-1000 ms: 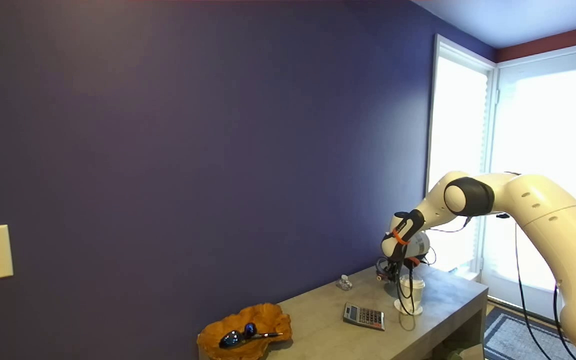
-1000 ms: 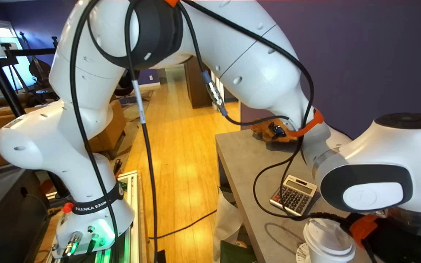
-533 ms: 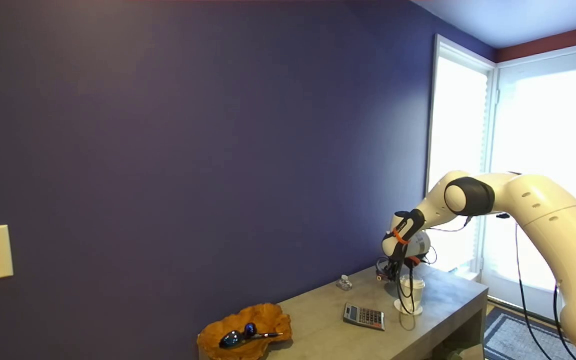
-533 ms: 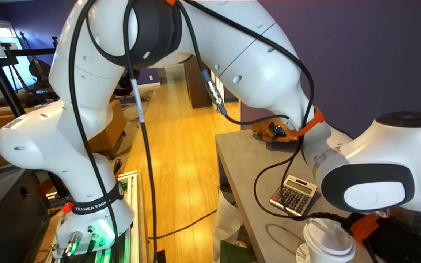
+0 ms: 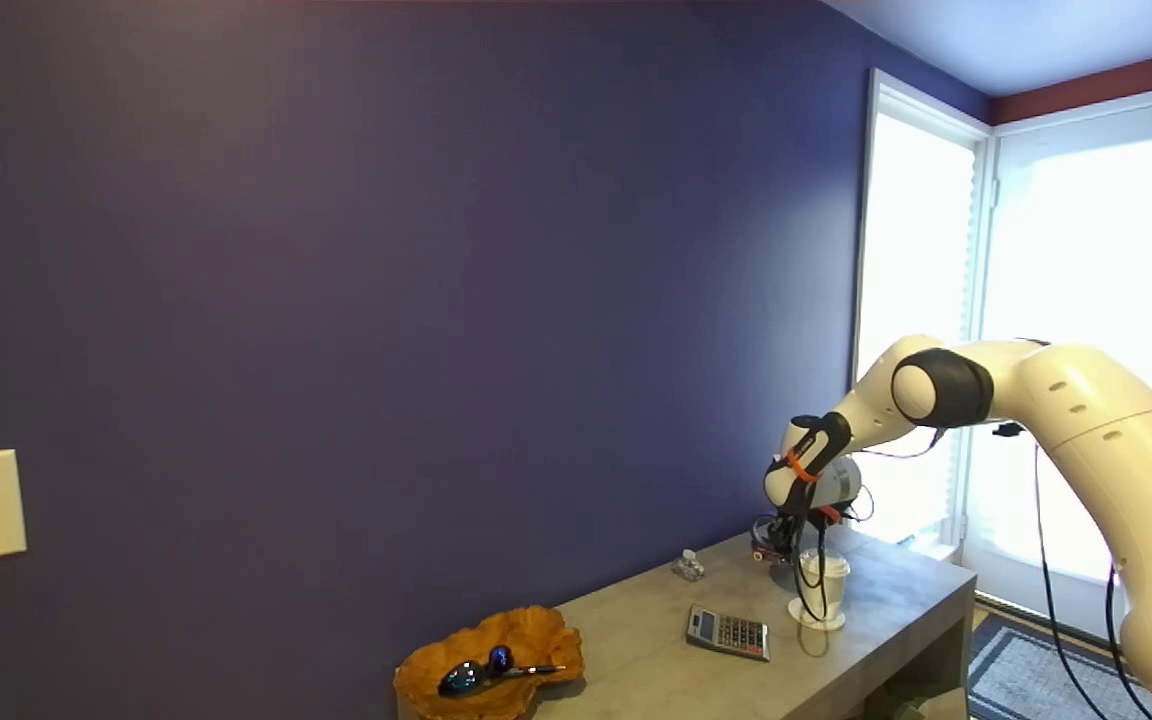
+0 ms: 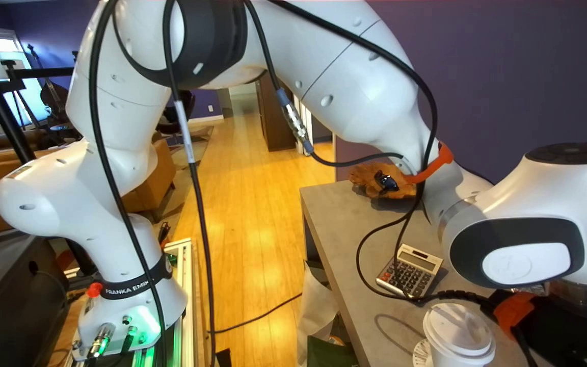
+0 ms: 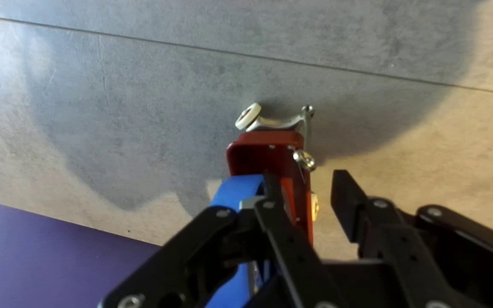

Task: Move the toy car to the right

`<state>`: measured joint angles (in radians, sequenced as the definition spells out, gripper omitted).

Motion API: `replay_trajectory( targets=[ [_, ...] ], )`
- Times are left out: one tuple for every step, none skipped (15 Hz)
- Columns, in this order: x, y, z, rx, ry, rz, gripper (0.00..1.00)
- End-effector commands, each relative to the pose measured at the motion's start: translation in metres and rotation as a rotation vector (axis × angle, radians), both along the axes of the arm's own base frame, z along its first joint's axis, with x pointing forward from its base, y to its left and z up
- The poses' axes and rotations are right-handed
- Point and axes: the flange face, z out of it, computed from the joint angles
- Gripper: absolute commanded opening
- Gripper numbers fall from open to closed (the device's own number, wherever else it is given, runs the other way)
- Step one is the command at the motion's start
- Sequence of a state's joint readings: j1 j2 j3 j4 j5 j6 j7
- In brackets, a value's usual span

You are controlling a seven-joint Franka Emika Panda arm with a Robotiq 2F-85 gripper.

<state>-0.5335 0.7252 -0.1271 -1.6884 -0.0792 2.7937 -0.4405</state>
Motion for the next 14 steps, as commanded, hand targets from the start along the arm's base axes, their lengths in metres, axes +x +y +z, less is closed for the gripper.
replay_trajectory(
  targets=[
    [-0.009,0.010,0.015,0.002,-0.012,-0.014,0.45],
    [-0.011,0.013,0.017,0.006,-0.010,-0.013,0.52],
    [-0.013,0.015,0.021,0.006,-0.012,-0.011,0.54],
    [-0.015,0.018,0.025,0.008,-0.014,-0.011,0.57],
    [-0.017,0.021,0.028,0.009,-0.017,-0.010,0.64],
    [-0.019,0.025,0.033,0.010,-0.019,-0.009,0.62],
    [-0.021,0.029,0.038,0.013,-0.021,-0.007,0.61],
    [-0.023,0.034,0.043,0.015,-0.024,-0.003,0.65],
    [-0.025,0.040,0.049,0.021,-0.026,0.000,0.67],
    [-0.028,0.048,0.057,0.031,-0.030,0.004,0.88],
    [-0.030,0.055,0.065,0.040,-0.035,0.001,0.92],
    [-0.033,0.063,0.073,0.053,-0.042,-0.006,0.92],
    [-0.035,0.071,0.084,0.065,-0.042,-0.014,0.97],
    [-0.037,0.077,0.096,0.062,-0.053,-0.039,0.99]
  ],
)
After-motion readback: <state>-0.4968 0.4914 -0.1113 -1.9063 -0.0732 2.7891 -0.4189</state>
